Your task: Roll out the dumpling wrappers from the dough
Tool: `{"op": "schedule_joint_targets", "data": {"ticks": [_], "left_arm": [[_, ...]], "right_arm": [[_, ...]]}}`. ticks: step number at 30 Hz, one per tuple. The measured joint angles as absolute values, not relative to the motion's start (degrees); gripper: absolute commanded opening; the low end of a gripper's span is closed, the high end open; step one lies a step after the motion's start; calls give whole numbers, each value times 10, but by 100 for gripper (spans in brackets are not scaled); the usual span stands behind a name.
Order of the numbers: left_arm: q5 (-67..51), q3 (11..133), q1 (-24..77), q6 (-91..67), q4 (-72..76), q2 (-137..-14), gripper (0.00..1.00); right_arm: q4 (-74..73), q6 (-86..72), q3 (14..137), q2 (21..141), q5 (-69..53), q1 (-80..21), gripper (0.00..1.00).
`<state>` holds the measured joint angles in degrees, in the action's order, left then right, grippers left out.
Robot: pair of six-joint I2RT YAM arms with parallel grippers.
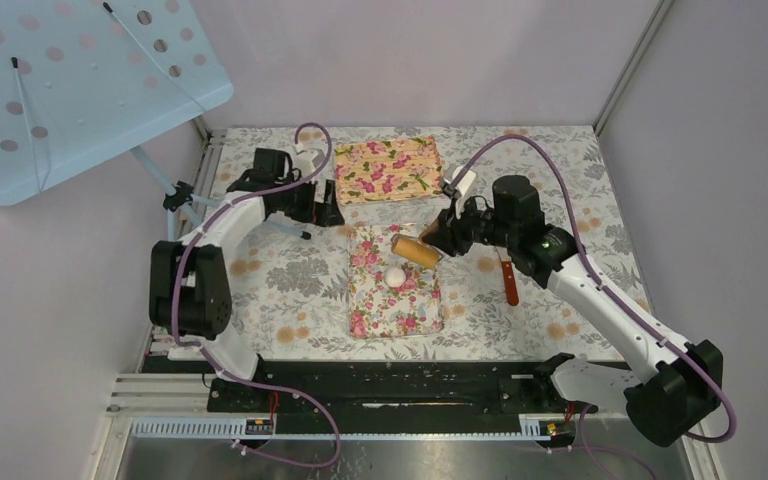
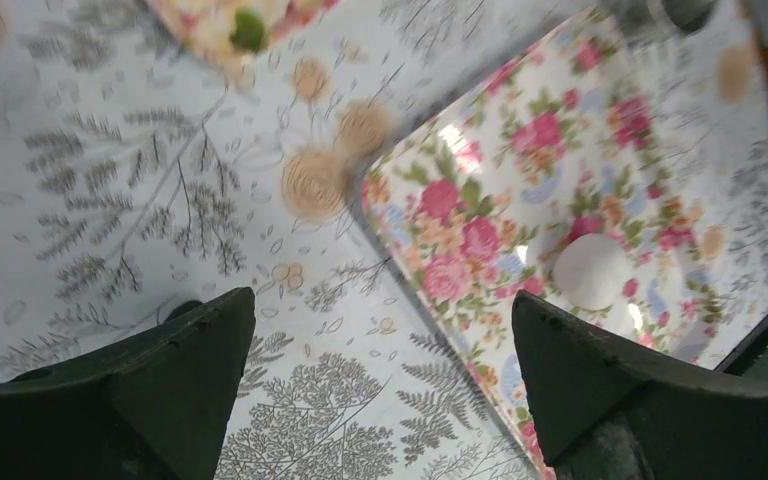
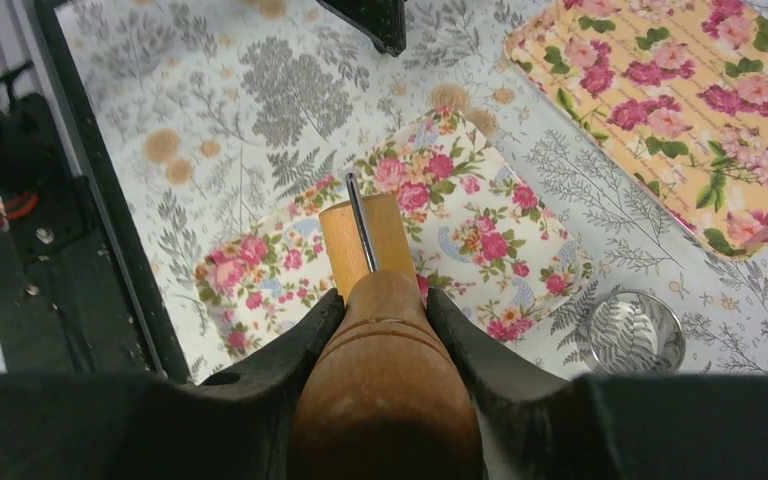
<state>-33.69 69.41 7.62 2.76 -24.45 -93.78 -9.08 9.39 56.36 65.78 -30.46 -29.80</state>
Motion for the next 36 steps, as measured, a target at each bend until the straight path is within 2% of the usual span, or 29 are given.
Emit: {"op": "schedule_joint_targets", "data": {"ticks": [5, 11, 19, 21, 27, 33, 36], "left_arm": [[-290, 682, 97, 35, -256, -983, 96], [-270, 682, 144, 43, -257, -1005, 81], [-242, 697, 155, 44, -283, -1072, 81], [-221, 710, 166, 44, -286, -1077, 78], [-173, 724, 201, 37, -298, -1089, 59], [-164, 750, 204, 21, -319, -1110, 47], [-164, 762, 202, 11, -325, -1120, 37]], "right_arm": [[-121, 149, 556, 658, -274, -331, 0], [-126, 183, 541, 662, -250, -356, 0], [-109, 197, 512, 667, -234, -358, 0], [-108, 197, 511, 676, -230, -361, 0], [-95, 201, 512, 707, -203, -393, 0], [-97, 205, 530, 743, -170, -416, 0], [-96, 210, 536, 745, -156, -428, 0]]}}
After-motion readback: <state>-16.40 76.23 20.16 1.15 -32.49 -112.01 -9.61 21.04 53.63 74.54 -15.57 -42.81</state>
